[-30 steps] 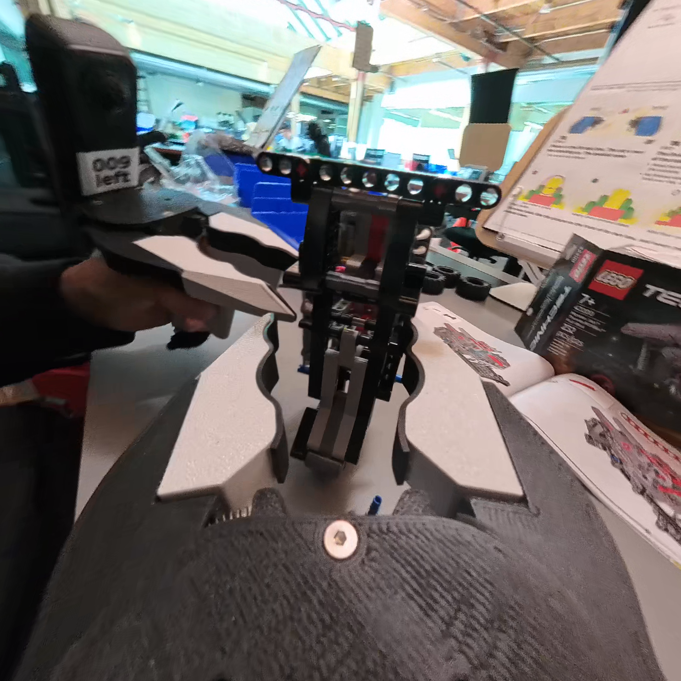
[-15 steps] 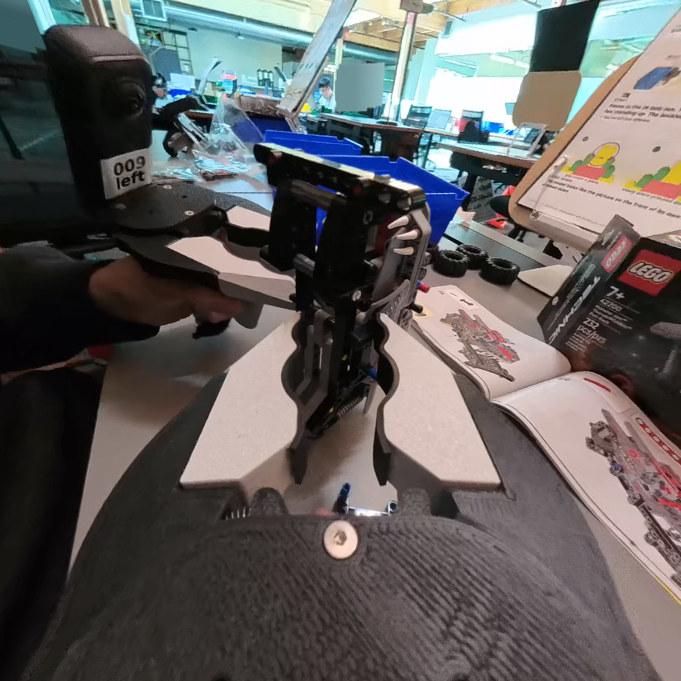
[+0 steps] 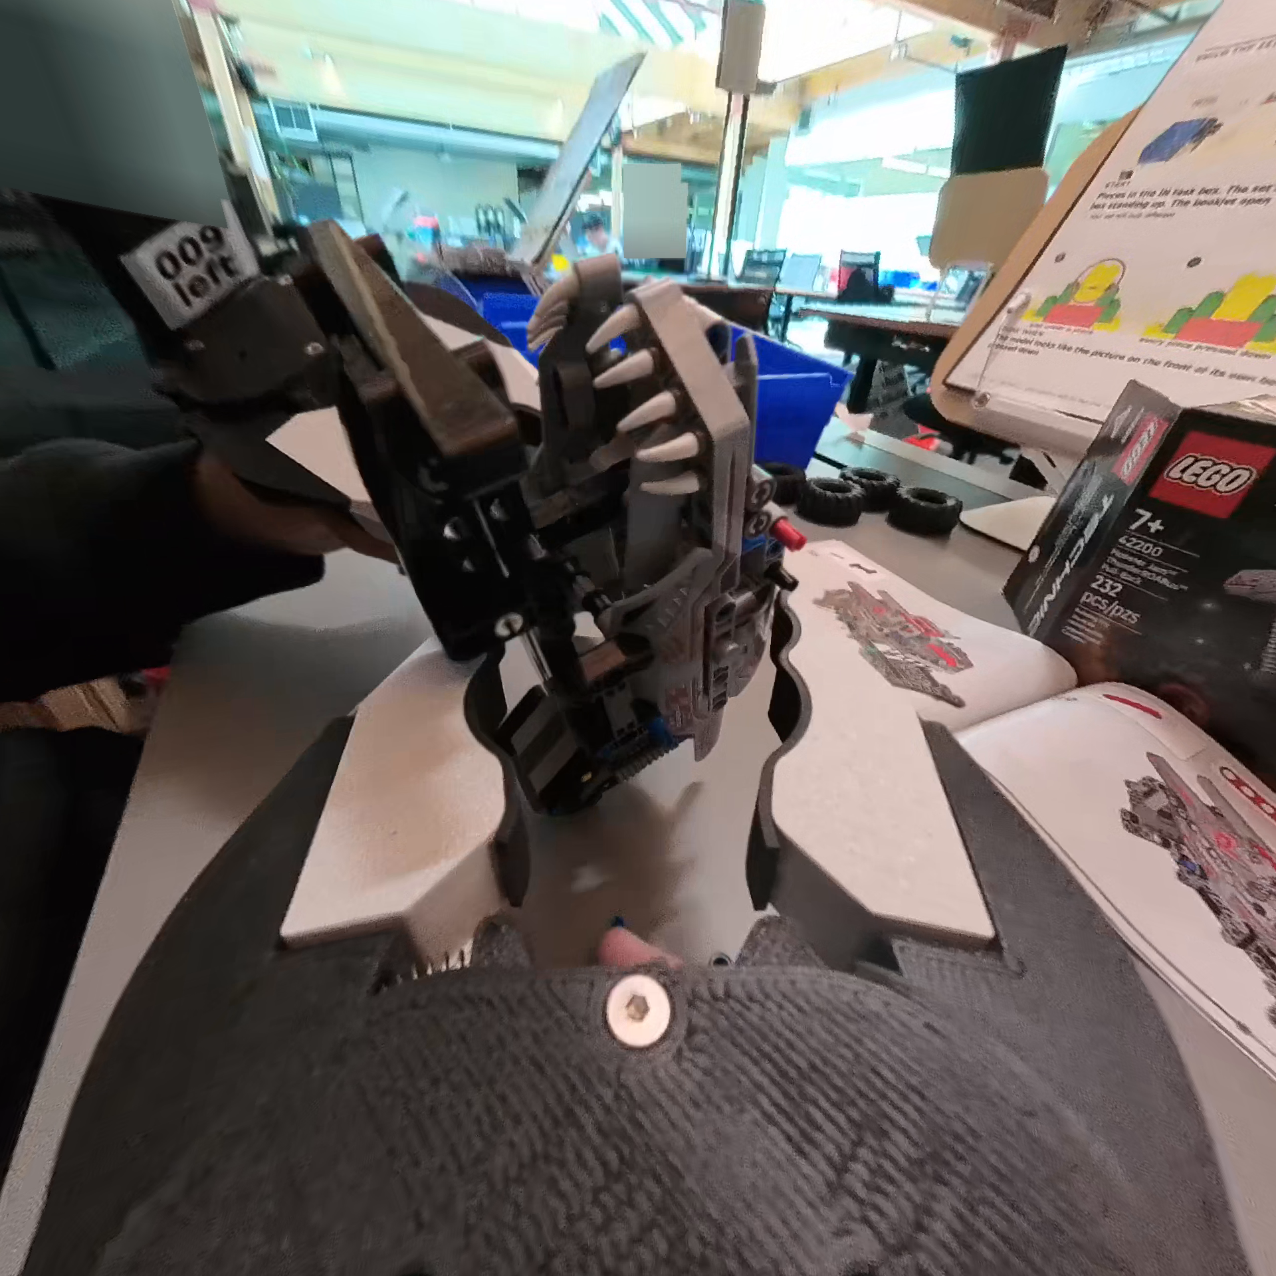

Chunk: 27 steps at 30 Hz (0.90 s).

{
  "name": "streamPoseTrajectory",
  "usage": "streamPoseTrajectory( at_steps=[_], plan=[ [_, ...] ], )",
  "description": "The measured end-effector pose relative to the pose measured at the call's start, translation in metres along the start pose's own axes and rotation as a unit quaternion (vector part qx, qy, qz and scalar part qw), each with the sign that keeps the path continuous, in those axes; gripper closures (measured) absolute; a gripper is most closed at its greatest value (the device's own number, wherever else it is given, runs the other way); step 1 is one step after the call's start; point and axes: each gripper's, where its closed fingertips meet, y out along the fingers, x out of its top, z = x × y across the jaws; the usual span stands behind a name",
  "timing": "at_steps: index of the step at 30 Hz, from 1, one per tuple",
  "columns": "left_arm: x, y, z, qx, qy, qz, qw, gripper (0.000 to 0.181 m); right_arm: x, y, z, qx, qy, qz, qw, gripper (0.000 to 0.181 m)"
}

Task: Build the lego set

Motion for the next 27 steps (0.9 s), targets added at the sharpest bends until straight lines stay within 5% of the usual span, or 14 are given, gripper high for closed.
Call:
streamPoseTrajectory(
  at_steps=[14, 17, 20, 22, 27],
  plan=[
    [0.002, 0.028, 0.009, 0.062, 0.047, -0.038, 0.996, 0.163, -0.023, -0.020, -0.020, -0.075, 0.145, 0.081, 0.983, 0.120],
    [-0.003, 0.032, 0.010, 0.076, 0.101, 0.001, 0.992, 0.164, -0.028, -0.043, -0.023, -0.109, 0.142, 0.115, 0.977, 0.103],
    [-0.018, 0.039, 0.004, 0.066, 0.196, 0.070, 0.976, 0.166, -0.007, -0.071, -0.027, -0.167, 0.121, 0.075, 0.976, 0.102],
    [-0.025, 0.045, -0.004, 0.056, 0.243, 0.095, 0.964, 0.167, 0.008, -0.077, -0.025, -0.204, 0.101, 0.035, 0.973, 0.119],
    [-0.026, 0.054, -0.012, 0.056, 0.282, 0.111, 0.951, 0.167, 0.005, -0.067, -0.024, -0.257, 0.010, 0.063, 0.964, 0.137]
  ],
)
